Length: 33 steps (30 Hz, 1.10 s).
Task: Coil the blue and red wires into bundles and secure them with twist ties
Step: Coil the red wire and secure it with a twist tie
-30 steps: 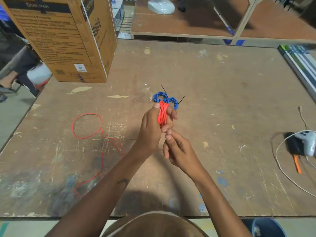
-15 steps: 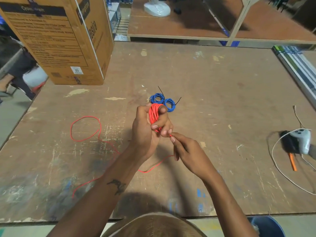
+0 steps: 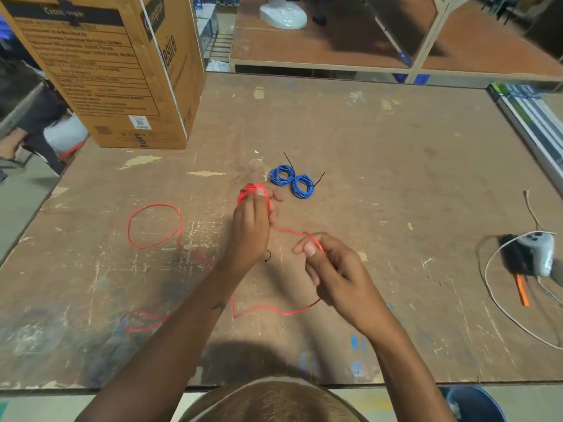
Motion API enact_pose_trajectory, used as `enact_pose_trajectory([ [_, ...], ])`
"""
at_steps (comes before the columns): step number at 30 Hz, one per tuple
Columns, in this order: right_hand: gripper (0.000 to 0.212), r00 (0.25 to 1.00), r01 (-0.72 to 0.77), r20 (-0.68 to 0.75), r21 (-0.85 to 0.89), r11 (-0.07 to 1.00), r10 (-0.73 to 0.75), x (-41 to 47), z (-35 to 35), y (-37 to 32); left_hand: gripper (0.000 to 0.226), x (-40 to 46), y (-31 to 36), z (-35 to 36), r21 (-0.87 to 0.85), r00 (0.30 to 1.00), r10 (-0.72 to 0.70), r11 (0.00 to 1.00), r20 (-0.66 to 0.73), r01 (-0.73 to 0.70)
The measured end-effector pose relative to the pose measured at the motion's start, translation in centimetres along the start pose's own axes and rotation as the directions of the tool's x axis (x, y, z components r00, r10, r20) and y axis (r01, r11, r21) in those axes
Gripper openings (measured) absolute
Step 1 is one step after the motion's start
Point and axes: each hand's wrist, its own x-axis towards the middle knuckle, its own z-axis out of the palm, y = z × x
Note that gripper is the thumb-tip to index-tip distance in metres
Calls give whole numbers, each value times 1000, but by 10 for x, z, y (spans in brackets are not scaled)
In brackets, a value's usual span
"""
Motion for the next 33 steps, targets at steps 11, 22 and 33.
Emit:
enact_pose_trajectory([
  [11,18,939,98,-280,-341,935,-201,63,-58,-14,57,-59,17,-7,120,839,-137,989,527,86],
  [22,31,999,31,-5,-98,995,-31,34,16,72,49,-47,72,-10,-509,829,-42,772,558,381],
  [33,26,994,-107,16,79,991,106,-6,15,12,36,-21,25,2,285,950,244,913,196,-293],
])
